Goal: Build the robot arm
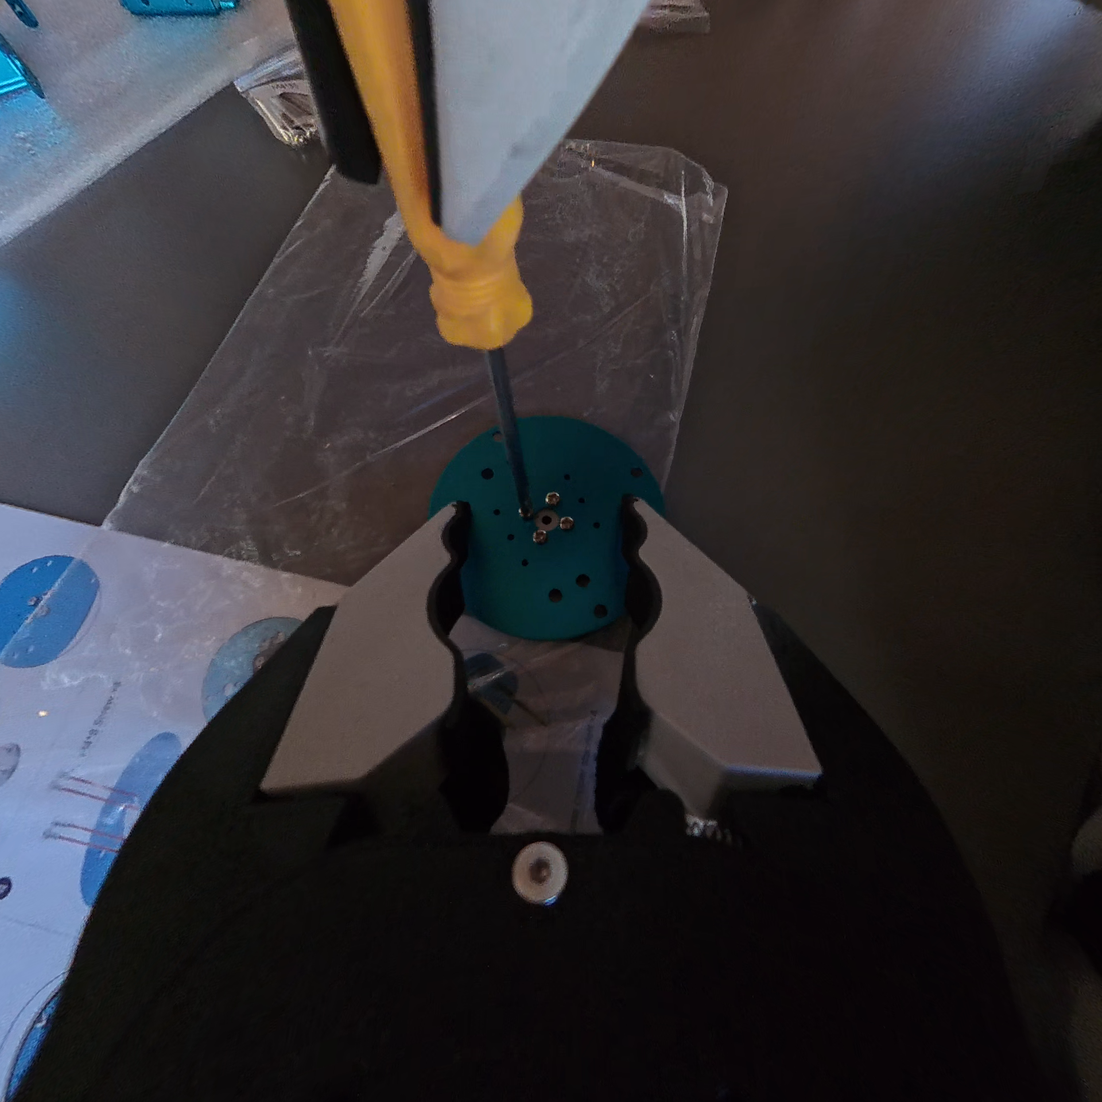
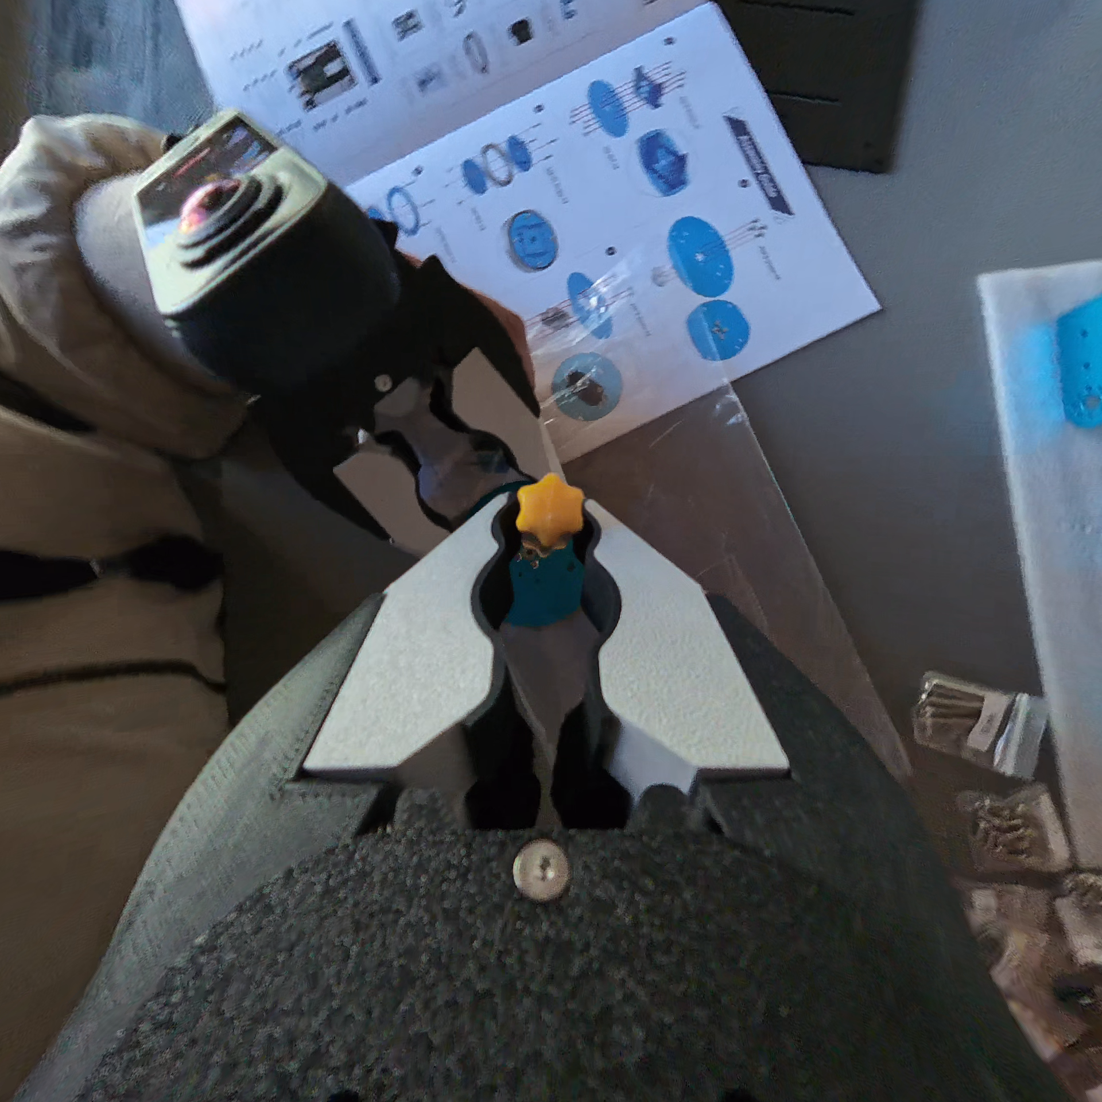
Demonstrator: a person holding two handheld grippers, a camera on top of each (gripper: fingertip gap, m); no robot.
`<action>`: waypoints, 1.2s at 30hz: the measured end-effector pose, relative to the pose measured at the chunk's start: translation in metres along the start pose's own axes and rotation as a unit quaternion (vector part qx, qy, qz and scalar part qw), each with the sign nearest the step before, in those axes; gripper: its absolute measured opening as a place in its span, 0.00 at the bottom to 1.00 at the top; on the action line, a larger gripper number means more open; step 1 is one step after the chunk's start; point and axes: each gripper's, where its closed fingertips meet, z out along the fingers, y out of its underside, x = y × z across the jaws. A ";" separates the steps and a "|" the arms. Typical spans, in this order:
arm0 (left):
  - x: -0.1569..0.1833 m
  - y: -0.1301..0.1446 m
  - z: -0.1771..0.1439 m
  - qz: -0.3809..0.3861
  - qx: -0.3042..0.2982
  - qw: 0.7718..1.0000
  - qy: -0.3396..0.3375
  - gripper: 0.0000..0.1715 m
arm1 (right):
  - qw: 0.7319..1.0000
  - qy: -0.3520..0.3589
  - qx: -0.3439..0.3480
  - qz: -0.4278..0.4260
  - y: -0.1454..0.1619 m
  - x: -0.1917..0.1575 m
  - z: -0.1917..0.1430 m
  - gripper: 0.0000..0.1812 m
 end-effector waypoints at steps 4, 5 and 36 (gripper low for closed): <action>0.000 0.000 0.000 0.000 0.000 1.000 -0.002 0.31 | 0.996 0.064 0.026 0.064 0.002 0.003 -0.002 0.09; 0.000 0.000 0.001 0.000 0.000 1.000 -0.003 0.30 | 0.993 0.080 0.032 0.080 0.002 0.003 -0.002 0.09; -0.013 -0.035 -0.010 -0.030 0.099 0.994 -0.027 0.03 | 0.964 -0.080 0.223 -0.118 -0.006 -0.007 -0.003 0.24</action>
